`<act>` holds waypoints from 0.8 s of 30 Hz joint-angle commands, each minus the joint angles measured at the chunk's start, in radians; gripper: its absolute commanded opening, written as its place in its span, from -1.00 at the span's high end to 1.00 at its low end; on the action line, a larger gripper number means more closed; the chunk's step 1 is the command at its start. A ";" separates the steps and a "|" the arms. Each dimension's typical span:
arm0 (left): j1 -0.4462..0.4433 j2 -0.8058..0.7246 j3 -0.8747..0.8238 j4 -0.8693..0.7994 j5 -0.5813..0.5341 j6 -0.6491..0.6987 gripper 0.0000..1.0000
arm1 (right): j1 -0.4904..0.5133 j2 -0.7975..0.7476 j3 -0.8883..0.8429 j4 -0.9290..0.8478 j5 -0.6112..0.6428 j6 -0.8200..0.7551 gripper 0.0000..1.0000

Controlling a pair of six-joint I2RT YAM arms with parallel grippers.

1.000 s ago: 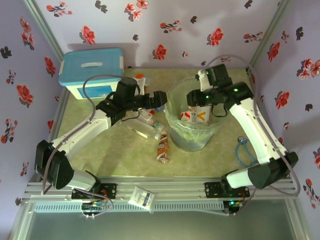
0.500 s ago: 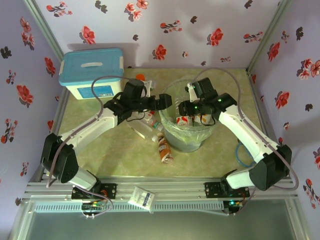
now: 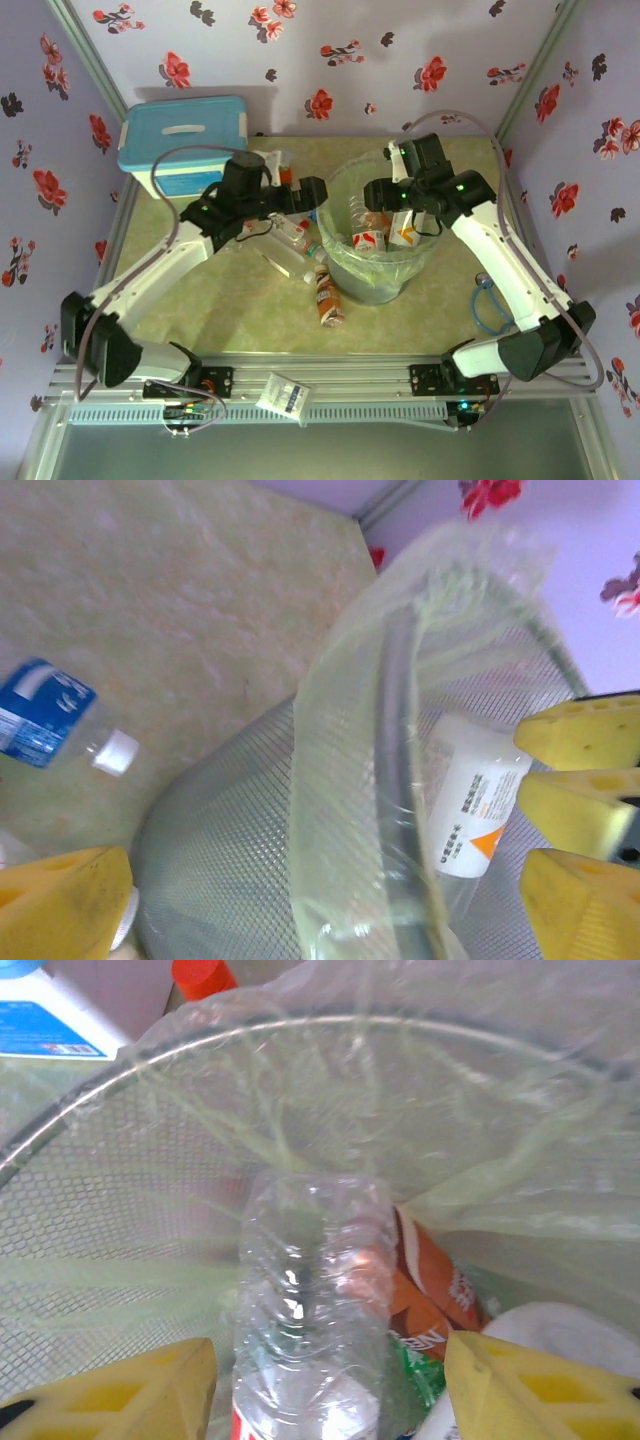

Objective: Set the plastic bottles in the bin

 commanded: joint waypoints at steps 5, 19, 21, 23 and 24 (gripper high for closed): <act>0.067 -0.157 -0.164 -0.081 -0.202 -0.195 -0.99 | -0.026 -0.080 0.016 0.016 0.029 -0.008 -0.29; -0.077 -0.101 -0.586 0.265 -0.329 -0.774 -0.99 | -0.042 -0.202 -0.129 0.207 0.034 0.048 -0.37; -0.098 -0.073 -0.615 0.294 -0.356 -0.848 -0.99 | -0.043 -0.203 -0.132 0.204 0.034 0.048 -0.39; -0.126 -0.058 -0.620 0.276 -0.415 -0.907 -0.99 | -0.043 -0.210 -0.140 0.205 0.037 0.048 -0.41; -0.137 -0.048 -0.613 0.268 -0.435 -0.917 -0.97 | -0.046 -0.214 -0.145 0.206 0.039 0.048 -0.43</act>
